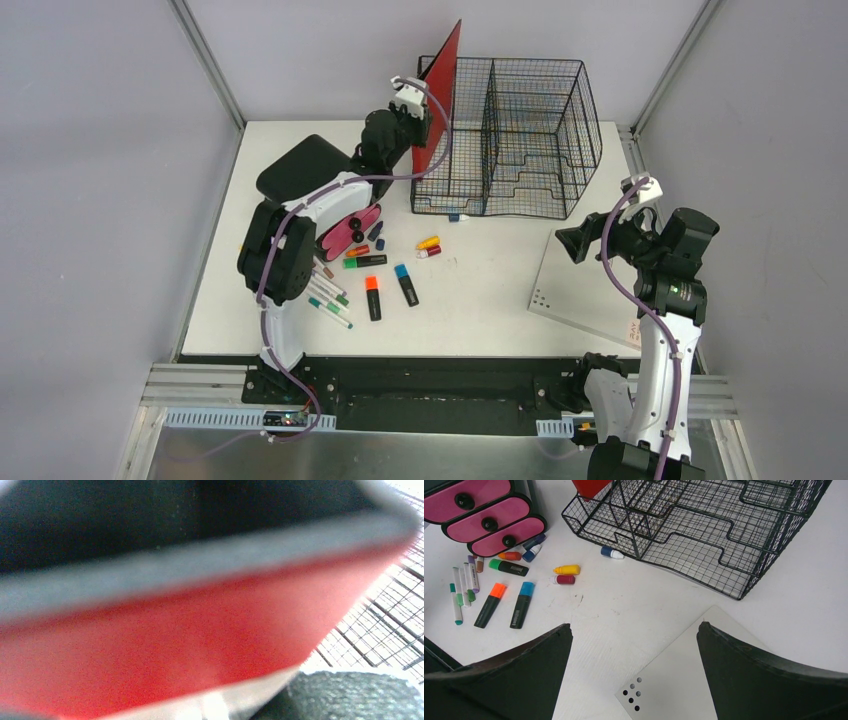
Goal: Organize the desk
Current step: Place the folder in the storage box.
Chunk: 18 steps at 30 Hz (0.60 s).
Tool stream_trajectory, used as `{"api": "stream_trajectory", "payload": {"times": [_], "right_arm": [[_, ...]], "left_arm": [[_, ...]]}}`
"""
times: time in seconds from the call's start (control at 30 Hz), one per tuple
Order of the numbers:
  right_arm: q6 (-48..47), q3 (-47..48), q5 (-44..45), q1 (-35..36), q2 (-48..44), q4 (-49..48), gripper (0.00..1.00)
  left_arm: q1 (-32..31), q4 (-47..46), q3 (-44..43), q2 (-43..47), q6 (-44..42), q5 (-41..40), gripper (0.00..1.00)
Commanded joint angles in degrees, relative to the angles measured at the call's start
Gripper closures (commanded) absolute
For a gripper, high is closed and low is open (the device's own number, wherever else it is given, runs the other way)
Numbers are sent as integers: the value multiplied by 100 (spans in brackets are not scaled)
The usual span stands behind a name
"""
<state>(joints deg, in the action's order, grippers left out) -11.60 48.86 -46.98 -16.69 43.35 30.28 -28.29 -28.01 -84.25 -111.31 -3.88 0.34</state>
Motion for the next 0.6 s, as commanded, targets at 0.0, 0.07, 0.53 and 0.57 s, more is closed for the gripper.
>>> {"api": "stream_trajectory", "payload": {"times": [0.0,0.07,0.53,0.57], "right_arm": [[78,1,-107,-54,-16,-149,1],[78,1,-109,-54,-20,-154,1],[87,5,-144,-80,-40,-144,1],[87,9,-157,-82,-43,-138,1]], "left_arm": [[102,-237,113,267,362,621,77],[109,-232,159,311,353,641,68],[118,389,140,948,726,408,19],[125,545,157,1130,841,398,15]]}}
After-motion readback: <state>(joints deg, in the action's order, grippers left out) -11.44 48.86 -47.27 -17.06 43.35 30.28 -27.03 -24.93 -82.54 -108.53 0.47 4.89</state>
